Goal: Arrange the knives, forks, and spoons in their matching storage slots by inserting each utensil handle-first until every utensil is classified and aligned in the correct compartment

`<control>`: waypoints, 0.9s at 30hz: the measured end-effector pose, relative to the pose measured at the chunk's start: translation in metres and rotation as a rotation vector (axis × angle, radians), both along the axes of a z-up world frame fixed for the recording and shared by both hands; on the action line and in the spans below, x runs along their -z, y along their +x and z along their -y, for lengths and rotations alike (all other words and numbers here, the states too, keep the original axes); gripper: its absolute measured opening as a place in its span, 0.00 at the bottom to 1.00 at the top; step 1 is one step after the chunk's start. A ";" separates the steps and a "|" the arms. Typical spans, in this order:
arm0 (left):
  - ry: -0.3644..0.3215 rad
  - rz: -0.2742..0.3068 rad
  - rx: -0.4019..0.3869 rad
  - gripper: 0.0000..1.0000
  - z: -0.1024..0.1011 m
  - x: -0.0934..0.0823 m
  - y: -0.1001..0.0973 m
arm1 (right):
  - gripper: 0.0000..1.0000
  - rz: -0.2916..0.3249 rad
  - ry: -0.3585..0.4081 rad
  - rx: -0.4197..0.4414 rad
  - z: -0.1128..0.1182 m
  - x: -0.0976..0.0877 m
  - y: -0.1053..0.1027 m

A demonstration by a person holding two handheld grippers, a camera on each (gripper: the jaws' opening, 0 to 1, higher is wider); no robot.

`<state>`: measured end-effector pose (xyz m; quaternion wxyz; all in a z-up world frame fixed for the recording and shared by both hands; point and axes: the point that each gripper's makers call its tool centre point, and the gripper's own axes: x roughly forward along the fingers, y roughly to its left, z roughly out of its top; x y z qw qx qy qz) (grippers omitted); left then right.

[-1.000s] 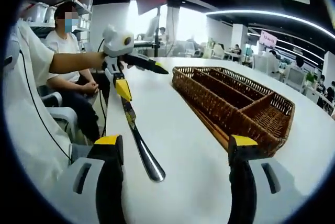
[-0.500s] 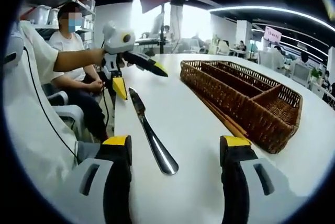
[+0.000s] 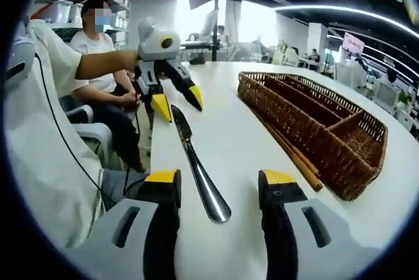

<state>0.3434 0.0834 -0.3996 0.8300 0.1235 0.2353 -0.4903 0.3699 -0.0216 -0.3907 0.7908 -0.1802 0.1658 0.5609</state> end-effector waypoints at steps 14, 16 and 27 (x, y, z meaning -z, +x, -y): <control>0.178 -0.048 0.135 0.23 -0.012 0.005 0.008 | 0.49 -0.004 0.001 -0.005 -0.004 0.008 -0.004; 0.209 -0.065 0.147 0.23 -0.012 0.006 0.008 | 0.49 -0.008 -0.002 -0.007 -0.005 0.010 -0.005; 0.342 -0.114 0.210 0.13 -0.010 0.009 0.007 | 0.48 -0.010 -0.015 -0.011 -0.005 0.012 -0.007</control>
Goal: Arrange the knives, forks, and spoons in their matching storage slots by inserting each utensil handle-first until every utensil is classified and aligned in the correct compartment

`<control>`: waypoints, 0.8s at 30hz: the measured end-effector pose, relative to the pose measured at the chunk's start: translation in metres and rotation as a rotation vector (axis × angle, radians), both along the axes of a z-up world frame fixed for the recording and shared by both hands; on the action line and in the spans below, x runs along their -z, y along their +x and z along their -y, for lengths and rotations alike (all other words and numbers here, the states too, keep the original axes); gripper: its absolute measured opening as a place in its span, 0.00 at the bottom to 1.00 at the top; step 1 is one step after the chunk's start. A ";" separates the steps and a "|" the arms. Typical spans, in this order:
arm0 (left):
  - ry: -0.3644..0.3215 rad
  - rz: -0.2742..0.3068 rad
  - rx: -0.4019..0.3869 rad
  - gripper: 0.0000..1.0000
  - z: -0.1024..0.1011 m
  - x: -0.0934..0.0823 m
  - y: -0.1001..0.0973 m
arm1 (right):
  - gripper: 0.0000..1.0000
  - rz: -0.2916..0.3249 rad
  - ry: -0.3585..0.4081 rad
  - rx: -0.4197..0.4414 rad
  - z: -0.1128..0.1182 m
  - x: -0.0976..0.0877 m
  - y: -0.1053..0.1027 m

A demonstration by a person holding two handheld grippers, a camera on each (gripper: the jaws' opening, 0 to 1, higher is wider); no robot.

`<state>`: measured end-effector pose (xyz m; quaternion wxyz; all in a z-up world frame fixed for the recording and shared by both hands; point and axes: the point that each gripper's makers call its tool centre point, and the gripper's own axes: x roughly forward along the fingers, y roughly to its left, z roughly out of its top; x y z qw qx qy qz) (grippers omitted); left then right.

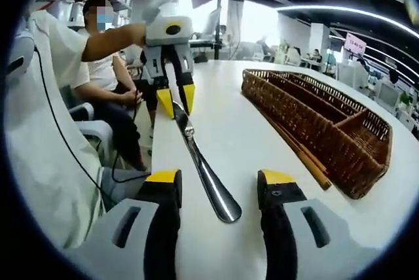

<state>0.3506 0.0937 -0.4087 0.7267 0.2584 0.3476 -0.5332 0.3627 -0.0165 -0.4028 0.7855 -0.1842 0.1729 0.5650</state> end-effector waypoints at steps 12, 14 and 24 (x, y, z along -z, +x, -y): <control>0.141 0.112 0.138 0.12 0.008 -0.001 0.002 | 0.44 -0.035 -0.040 -0.048 -0.012 0.001 0.001; 0.144 0.123 0.138 0.12 0.010 -0.001 0.005 | 0.40 -0.055 -0.049 -0.068 -0.017 0.003 -0.001; 0.190 0.227 0.136 0.12 0.011 -0.003 0.008 | 0.23 -0.101 -0.150 -0.168 -0.032 0.004 -0.005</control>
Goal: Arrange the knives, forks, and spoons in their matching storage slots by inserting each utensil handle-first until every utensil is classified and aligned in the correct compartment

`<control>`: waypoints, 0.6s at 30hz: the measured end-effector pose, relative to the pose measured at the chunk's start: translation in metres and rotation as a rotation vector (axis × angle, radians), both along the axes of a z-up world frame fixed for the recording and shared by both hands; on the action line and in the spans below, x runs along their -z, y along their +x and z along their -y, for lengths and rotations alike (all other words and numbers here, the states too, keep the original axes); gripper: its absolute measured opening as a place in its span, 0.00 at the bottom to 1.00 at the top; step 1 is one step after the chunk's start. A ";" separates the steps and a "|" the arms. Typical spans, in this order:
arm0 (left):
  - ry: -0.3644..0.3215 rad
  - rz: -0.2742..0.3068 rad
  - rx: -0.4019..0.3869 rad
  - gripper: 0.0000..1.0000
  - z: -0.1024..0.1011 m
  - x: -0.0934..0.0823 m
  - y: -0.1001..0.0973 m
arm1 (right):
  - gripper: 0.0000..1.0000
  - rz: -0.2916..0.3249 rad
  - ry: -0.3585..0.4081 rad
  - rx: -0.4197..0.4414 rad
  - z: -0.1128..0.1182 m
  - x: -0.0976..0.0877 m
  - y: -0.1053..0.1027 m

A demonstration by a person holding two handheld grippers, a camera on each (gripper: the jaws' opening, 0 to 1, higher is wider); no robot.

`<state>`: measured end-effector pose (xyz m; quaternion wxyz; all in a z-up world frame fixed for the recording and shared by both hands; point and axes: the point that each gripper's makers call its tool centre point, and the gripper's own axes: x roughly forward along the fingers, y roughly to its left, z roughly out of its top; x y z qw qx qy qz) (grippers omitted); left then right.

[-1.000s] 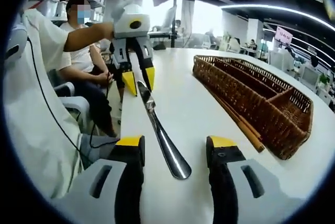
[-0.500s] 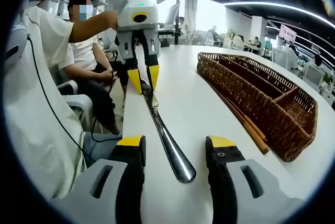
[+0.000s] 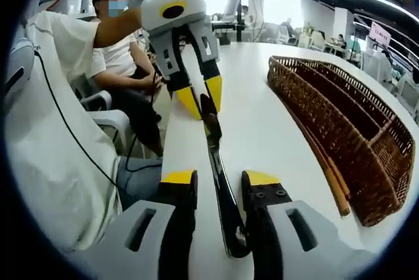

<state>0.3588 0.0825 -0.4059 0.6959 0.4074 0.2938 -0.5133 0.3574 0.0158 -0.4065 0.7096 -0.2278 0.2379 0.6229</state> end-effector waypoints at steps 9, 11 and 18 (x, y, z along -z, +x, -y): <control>0.038 0.056 0.014 0.12 0.002 -0.003 -0.006 | 0.08 0.012 -0.140 -0.062 0.000 -0.001 -0.008; 0.036 0.058 0.015 0.12 0.000 -0.003 -0.004 | 0.08 0.044 -0.154 -0.063 0.000 0.000 -0.010; 0.050 0.032 0.033 0.12 0.000 -0.002 -0.005 | 0.07 0.145 -0.176 -0.071 0.000 -0.005 -0.009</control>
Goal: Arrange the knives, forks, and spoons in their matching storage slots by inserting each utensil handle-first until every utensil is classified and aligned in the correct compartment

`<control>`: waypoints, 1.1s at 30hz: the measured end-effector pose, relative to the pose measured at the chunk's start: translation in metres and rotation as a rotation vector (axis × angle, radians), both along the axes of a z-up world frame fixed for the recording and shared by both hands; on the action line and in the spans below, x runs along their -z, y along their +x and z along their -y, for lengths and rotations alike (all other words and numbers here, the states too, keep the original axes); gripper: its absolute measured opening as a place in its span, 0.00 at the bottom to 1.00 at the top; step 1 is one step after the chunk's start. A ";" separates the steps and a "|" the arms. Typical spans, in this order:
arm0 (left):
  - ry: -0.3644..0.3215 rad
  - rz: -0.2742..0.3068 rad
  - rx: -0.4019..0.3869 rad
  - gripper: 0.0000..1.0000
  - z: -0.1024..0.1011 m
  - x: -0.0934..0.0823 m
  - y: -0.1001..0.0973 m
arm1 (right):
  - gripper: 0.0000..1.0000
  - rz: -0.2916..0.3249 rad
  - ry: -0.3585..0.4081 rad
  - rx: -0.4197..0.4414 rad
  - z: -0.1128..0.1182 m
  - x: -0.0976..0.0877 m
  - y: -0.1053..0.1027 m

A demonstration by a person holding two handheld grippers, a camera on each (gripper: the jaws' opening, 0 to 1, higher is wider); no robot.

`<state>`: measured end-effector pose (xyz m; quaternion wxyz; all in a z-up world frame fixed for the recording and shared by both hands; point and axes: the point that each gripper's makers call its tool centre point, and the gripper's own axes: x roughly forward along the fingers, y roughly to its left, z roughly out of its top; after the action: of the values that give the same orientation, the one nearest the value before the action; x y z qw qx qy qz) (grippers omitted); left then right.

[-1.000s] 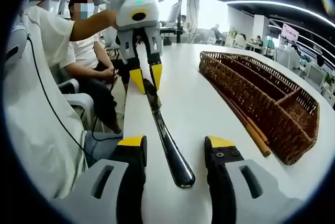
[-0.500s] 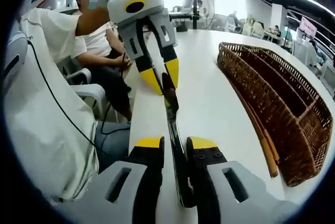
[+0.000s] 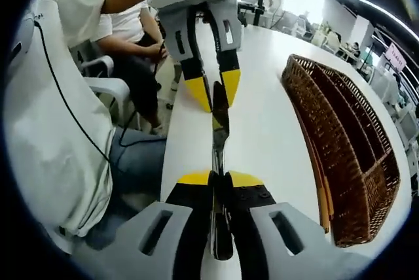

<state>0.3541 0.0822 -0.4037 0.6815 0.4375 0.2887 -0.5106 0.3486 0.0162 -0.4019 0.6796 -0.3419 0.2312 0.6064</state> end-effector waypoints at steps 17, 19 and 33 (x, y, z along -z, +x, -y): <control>-0.079 -0.388 -0.177 0.13 0.002 0.006 0.002 | 0.04 0.157 -0.050 -0.030 -0.002 0.003 -0.003; -0.075 -0.428 -0.183 0.13 0.002 0.006 0.003 | 0.03 0.161 -0.059 -0.029 -0.001 0.003 -0.001; -0.090 -0.406 -0.160 0.10 0.003 0.007 -0.001 | 0.01 0.098 -0.075 -0.059 -0.003 0.004 -0.002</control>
<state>0.3528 0.0792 -0.4103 0.6666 0.2706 0.4306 -0.5450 0.3465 0.0193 -0.4058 0.6586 -0.4031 0.2098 0.5998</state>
